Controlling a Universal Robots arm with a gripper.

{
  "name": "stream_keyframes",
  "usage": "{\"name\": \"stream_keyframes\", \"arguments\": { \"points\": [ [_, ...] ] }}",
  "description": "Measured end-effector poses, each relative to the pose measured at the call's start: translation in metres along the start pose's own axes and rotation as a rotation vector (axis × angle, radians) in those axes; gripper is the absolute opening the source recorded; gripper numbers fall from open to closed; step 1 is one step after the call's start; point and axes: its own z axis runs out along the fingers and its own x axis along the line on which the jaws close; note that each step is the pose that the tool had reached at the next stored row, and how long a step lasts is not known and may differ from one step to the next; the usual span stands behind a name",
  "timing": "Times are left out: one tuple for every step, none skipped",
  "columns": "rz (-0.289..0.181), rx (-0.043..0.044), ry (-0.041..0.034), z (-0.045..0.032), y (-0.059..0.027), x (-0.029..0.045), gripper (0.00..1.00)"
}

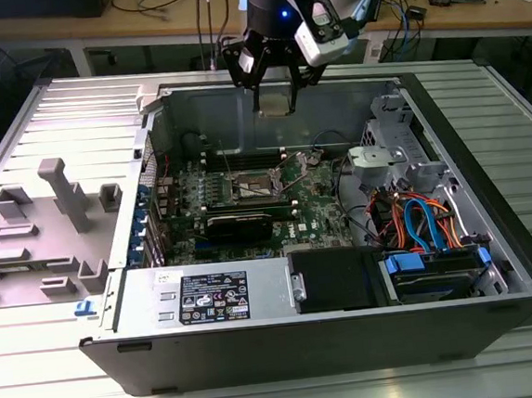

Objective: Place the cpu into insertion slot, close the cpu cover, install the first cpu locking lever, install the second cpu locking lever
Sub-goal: 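Place the cpu into insertion slot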

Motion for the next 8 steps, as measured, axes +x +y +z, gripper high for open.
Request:
{"name": "stream_keyframes", "arguments": {
  "points": [
    [0.0, 0.0, 0.0, 0.0, -0.0008, 0.0, 0.55],
    [0.0, -0.0002, 0.0, 0.0001, -0.0015, 0.0, 0.55],
    [0.0, -0.0001, -0.0001, 0.0001, -0.002, -0.0001, 0.55],
    [0.0, 0.0, 0.0, 0.0001, -0.0027, -0.0001, 0.55],
    [0.0, -0.0001, 0.0, 0.0002, -0.0038, -0.0001, 0.55],
    [0.0, 0.0, 0.0, 0.0002, -0.0044, -0.0001, 0.55],
    [0.0, -0.0001, 0.0, 0.0002, -0.005, -0.0001, 0.55],
    [0.0, 0.0, -0.0001, 0.0003, -0.0056, -0.0001, 0.55]
  ]
}}
